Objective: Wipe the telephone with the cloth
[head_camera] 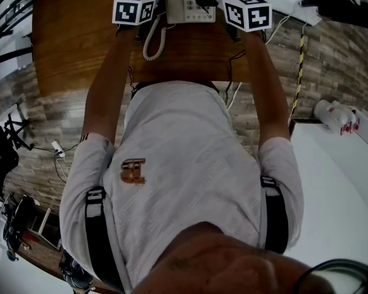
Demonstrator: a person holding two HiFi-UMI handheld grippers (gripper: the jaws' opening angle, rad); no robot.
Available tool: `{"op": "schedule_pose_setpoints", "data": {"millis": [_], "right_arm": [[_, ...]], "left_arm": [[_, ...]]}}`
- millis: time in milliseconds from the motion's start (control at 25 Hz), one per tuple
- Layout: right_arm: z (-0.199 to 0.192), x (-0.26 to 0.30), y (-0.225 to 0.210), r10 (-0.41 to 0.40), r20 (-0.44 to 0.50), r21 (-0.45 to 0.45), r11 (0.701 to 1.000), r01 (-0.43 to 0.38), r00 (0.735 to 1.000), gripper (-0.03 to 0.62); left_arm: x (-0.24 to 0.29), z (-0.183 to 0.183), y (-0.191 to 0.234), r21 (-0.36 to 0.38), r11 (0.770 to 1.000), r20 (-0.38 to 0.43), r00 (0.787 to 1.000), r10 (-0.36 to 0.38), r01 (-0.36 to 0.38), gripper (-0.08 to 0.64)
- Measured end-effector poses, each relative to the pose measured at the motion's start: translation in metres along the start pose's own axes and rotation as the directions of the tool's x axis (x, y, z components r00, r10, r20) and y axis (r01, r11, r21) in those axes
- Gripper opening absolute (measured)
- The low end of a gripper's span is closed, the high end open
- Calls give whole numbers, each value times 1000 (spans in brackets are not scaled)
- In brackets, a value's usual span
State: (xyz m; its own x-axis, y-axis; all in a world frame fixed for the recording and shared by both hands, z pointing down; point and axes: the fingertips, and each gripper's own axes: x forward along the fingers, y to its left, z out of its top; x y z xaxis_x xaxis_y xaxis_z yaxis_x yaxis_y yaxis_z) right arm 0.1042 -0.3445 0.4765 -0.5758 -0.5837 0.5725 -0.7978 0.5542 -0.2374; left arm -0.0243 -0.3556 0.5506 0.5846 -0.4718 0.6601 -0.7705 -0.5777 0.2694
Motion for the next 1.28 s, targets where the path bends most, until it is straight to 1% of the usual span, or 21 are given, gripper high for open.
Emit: {"op": "schedule_pose_setpoints", "data": {"millis": [120, 200, 320, 440, 480, 560, 720, 920, 1080, 1280], "right_arm": [[6, 9, 33, 96, 39, 50, 994, -98, 995, 60], [5, 15, 49, 133, 46, 64, 989, -135, 990, 60], [0, 19, 60, 151, 39, 59, 986, -153, 988, 60], [-4, 28, 65, 154, 17, 49, 987, -154, 988, 60], [-6, 31, 66, 151, 7, 44, 988, -151, 989, 60], [-11, 35, 64, 144, -10, 38, 989, -143, 990, 60], [-18, 42, 63, 135, -33, 41, 990, -133, 990, 60], [-25, 46, 52, 55, -70, -3, 998, -56, 996, 60], [-33, 47, 40, 5, -94, -12, 1000, -6, 996, 60], [-48, 39, 9, -58, -120, -3, 998, 58, 991, 60]], "left_arm": [[0, 0, 3, 2, 1000, 0, 1000, -3, 3, 103], [-3, 0, 5, -8, 1000, 11, 1000, -4, 4, 103], [-12, 5, 4, -42, 999, 52, 999, -10, 12, 103], [-23, 15, -2, -68, 996, 113, 993, -43, 51, 104], [-25, 17, -7, -66, 996, 124, 991, -59, 67, 104], [-25, 16, -18, -54, 995, 121, 989, -83, 90, 104], [-21, 14, -27, -43, 994, 100, 991, -94, 99, 104], [-19, 13, -25, -41, 996, 91, 993, -78, 82, 104], [-18, 9, -23, -44, 996, 84, 993, -79, 83, 104], [-14, 8, -24, -46, 995, 77, 993, -85, 89, 103]]}}
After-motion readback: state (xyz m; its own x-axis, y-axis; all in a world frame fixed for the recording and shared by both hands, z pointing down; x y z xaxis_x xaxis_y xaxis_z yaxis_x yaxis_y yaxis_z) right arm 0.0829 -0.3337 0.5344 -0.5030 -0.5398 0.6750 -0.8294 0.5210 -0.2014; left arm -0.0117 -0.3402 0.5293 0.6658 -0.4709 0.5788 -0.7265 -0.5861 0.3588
